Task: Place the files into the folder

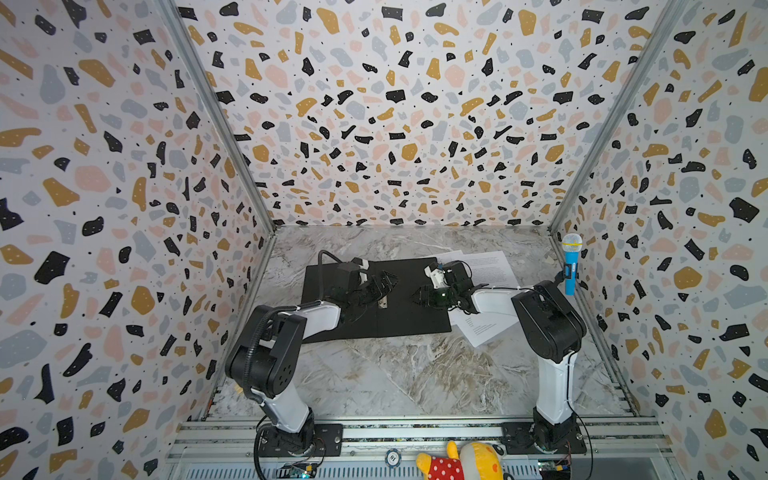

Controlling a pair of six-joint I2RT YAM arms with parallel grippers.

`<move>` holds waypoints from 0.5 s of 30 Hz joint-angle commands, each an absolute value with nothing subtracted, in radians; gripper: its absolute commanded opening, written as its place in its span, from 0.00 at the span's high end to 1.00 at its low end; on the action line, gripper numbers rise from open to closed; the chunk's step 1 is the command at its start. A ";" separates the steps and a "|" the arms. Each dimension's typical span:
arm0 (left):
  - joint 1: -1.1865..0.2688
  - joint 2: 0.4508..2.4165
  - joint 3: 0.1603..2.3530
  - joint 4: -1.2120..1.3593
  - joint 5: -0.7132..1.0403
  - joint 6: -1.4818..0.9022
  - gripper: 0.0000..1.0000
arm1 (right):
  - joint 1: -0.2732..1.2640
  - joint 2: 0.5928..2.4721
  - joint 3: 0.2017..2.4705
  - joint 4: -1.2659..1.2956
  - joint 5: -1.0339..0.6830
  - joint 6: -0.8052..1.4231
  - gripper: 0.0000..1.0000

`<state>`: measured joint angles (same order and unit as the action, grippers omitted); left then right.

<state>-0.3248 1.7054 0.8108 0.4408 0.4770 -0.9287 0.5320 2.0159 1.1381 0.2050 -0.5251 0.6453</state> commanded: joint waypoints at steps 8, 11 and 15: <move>-0.318 1.813 0.948 0.497 0.495 -0.965 0.00 | 0.529 2.057 1.128 0.095 -0.482 0.642 0.42; -0.306 1.864 1.009 0.483 0.500 -0.969 0.00 | 0.529 2.057 1.123 0.094 -0.483 0.641 0.42; -0.289 1.926 1.073 0.477 0.503 -0.969 0.00 | 0.529 2.051 1.124 0.087 -0.483 0.637 0.42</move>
